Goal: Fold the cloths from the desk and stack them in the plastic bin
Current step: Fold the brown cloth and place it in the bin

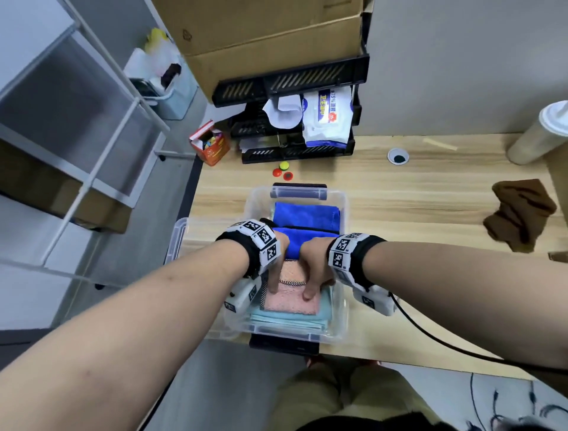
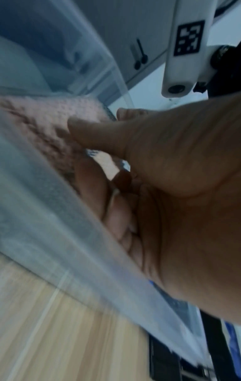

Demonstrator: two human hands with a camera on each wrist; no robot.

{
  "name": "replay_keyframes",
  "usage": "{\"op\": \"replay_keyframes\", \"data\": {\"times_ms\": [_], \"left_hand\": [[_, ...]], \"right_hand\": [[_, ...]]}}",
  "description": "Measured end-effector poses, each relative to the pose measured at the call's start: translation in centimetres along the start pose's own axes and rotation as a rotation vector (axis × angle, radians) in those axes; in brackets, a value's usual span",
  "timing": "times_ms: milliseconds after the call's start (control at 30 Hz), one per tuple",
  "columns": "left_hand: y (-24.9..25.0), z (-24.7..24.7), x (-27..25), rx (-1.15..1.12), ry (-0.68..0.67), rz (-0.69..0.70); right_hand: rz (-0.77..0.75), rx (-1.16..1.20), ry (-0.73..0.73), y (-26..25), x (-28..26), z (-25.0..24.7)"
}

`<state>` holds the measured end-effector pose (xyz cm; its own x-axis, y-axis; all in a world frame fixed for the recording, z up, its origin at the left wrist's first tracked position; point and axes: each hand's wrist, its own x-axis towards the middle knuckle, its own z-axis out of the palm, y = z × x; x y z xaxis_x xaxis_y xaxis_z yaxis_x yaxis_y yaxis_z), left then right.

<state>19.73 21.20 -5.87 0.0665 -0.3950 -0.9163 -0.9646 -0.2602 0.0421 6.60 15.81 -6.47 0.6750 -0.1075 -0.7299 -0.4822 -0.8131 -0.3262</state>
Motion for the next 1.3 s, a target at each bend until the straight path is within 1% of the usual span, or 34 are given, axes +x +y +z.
{"op": "replay_keyframes", "data": {"times_ms": [67, 100, 167, 267, 300, 333, 400, 467, 500, 633, 733, 900, 967, 1000, 1033, 1133, 1200, 1300], "left_hand": [[0.3, -2.0, -1.1, 0.049, -0.028, -0.047], [0.6, -3.1, -1.5, 0.071, 0.001, -0.073], [1.9, -5.7, -1.6, 0.079, 0.150, -0.089], [4.2, -9.0, -1.5, 0.001, 0.454, -0.090], [5.3, -10.0, -1.7, -0.014, 0.549, -0.064], [7.0, -11.2, -1.8, -0.019, 0.614, -0.022], [10.3, -13.1, -1.5, -0.039, 0.652, 0.037], [14.0, -14.8, -0.3, -0.031, 0.641, 0.092], [15.8, -15.4, 0.6, -0.022, 0.633, 0.115], [21.7, -15.7, 4.4, -0.006, 0.546, 0.176], [24.0, -15.0, 7.1, -0.005, 0.502, 0.209], [25.3, -12.8, 11.1, 0.006, 0.382, 0.199], [25.3, -12.1, 11.8, 0.024, 0.351, 0.192], [25.2, -11.9, 12.1, 0.030, 0.346, 0.185], [25.1, -11.8, 12.3, 0.025, 0.346, 0.176], [24.8, -11.7, 12.2, -0.010, 0.351, 0.172], [24.8, -11.7, 11.9, -0.045, 0.361, 0.182], [24.5, -12.3, 10.8, -0.113, 0.389, 0.243]], "right_hand": [[-0.020, 0.100, -0.021, 0.6, -1.1, -1.1], [-0.022, 0.132, 0.001, 0.8, -1.7, -1.7], [-0.012, 0.174, 0.135, 2.2, -3.1, -3.2], [0.033, 0.308, 0.367, 5.5, -5.4, -5.5], [0.067, 0.367, 0.429, 7.0, -6.3, -6.0], [0.115, 0.418, 0.496, 9.2, -7.4, -6.3], [0.230, 0.458, 0.592, 13.4, -9.2, -6.2], [0.364, 0.453, 0.637, 18.2, -10.9, -5.0], [0.434, 0.448, 0.629, 20.5, -11.6, -4.1], [0.664, 0.447, 0.499, 28.1, -13.0, 0.7], [0.788, 0.475, 0.416, 31.3, -12.9, 3.7], [0.922, 0.563, 0.364, 34.5, -11.6, 7.2], [0.921, 0.545, 0.315, 35.0, -11.3, 7.8], [0.914, 0.519, 0.317, 35.1, -11.3, 8.1], [0.901, 0.497, 0.333, 35.2, -11.2, 8.1], [0.832, 0.475, 0.446, 34.8, -11.2, 7.8], [0.739, 0.510, 0.518, 34.1, -11.2, 7.2], [0.552, 0.709, 0.604, 31.9, -10.8, 5.4]]}}
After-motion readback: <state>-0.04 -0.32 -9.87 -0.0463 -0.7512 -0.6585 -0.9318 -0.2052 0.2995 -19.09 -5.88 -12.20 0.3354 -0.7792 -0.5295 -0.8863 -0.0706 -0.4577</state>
